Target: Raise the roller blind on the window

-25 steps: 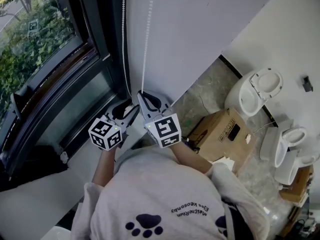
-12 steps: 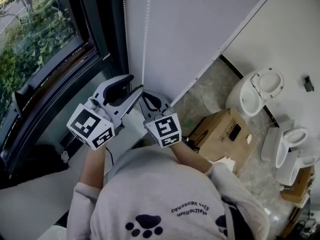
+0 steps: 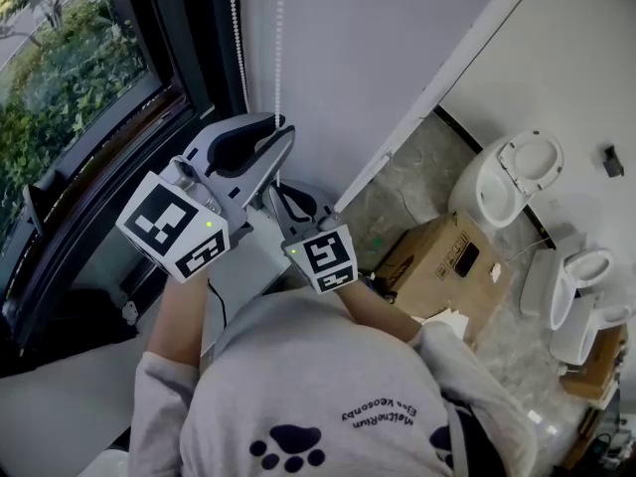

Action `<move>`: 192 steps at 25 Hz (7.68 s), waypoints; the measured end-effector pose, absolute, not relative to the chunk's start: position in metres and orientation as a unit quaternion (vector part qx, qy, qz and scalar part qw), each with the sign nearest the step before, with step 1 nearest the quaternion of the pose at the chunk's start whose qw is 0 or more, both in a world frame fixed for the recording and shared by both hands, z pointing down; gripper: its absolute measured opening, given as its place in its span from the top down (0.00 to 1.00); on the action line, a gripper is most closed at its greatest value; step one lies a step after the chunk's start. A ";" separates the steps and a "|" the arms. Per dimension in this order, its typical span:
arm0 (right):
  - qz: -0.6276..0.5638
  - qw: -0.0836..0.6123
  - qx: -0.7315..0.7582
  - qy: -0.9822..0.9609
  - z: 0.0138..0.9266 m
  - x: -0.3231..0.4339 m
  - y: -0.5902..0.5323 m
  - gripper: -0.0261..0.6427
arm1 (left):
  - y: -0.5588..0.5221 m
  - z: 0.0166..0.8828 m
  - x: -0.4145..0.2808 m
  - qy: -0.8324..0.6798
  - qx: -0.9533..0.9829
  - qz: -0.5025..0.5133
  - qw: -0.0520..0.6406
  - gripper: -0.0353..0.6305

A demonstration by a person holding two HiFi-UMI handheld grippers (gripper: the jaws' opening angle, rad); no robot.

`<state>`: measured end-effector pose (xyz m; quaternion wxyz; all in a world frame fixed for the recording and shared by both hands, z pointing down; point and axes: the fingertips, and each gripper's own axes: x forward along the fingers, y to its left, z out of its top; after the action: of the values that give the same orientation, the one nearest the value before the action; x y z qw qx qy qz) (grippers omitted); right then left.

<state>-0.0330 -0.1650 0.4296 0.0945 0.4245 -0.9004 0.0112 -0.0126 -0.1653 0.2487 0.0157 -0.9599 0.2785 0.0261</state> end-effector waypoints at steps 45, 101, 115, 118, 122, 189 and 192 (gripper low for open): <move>0.161 0.305 0.375 -0.861 0.619 -0.022 -0.140 0.94 | -0.163 0.440 -0.012 0.320 -0.938 -0.030 -0.130 0.93; -0.003 0.055 0.406 -0.912 0.311 -0.048 -0.176 0.94 | -0.154 0.526 -0.030 0.340 -0.917 -0.061 -0.198 0.93; 0.009 0.078 0.417 -0.906 0.365 -0.042 -0.178 0.94 | -0.147 0.575 -0.041 0.376 -0.902 -0.108 -0.181 0.93; 0.012 0.075 0.419 -0.905 0.366 -0.040 -0.179 0.94 | -0.149 0.561 -0.044 0.382 -0.905 -0.092 -0.160 0.93; 0.011 0.070 0.419 -0.905 0.366 -0.041 -0.179 0.94 | -0.151 0.526 -0.042 0.374 -0.914 -0.067 -0.143 0.90; 0.097 0.224 0.403 -0.882 0.549 -0.042 -0.172 0.95 | -0.188 0.406 -0.032 0.370 -0.925 -0.055 -0.066 0.93; 0.100 0.224 0.404 -0.881 0.552 -0.041 -0.172 0.95 | -0.189 0.410 -0.031 0.370 -0.925 -0.054 -0.069 0.93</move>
<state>-0.0407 -0.1719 0.5521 0.2240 0.4040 -0.8812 0.1003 -0.0313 -0.1886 0.4099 -0.0688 -0.9249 0.3699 -0.0540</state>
